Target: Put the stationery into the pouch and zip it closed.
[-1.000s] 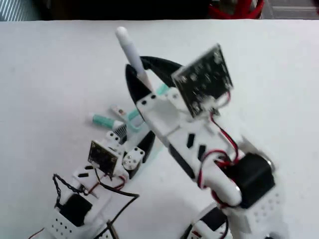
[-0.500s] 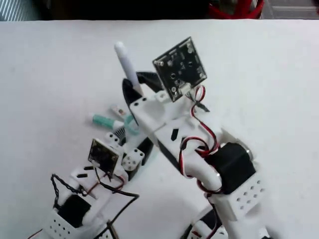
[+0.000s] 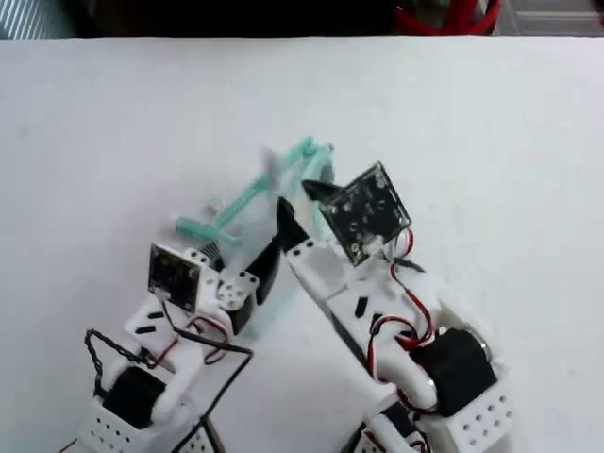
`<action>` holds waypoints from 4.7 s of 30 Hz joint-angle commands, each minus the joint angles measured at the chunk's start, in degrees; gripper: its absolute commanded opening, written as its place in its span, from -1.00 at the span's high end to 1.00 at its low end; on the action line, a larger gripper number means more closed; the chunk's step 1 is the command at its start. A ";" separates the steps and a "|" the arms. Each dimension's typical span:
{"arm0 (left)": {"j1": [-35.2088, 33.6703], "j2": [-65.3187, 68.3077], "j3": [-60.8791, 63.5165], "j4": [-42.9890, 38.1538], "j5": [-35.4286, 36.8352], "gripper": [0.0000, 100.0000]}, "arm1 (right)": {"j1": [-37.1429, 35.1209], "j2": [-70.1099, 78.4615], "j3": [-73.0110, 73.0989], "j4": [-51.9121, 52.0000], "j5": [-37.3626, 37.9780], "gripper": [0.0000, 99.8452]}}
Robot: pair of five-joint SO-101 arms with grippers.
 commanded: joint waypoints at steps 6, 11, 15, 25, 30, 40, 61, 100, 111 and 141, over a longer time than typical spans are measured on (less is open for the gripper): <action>-1.89 -0.75 -3.43 1.05 0.18 0.65 | 0.22 4.18 -11.78 3.47 5.45 0.38; -1.80 -0.75 -3.43 1.05 0.18 0.65 | 7.25 12.44 -16.18 3.82 14.68 0.38; -1.80 -0.75 -3.43 0.97 0.09 0.65 | 13.76 19.74 -19.08 4.09 18.29 0.38; 2.77 -0.75 -4.31 3.52 -6.95 0.66 | 10.59 22.02 -37.54 31.60 55.91 0.38; 9.01 -0.75 -9.41 12.13 -10.11 0.66 | 14.02 23.87 -38.51 33.80 65.76 0.38; 9.54 -0.75 -11.08 15.56 -14.68 0.66 | 17.63 33.36 -44.31 36.97 76.92 0.38; 9.36 -0.75 -11.16 15.30 -15.03 0.66 | 4.44 45.67 -48.35 38.29 81.85 0.38; 3.03 -0.75 -11.08 12.57 -14.68 0.57 | 8.22 35.56 -38.24 23.16 49.93 0.96; -5.49 -0.75 -16.44 12.92 -8.79 0.46 | 9.80 30.99 -50.73 36.00 43.52 0.96; -13.49 -0.75 -8.18 4.22 -8.44 0.44 | 28.26 40.13 -47.74 35.65 25.14 0.96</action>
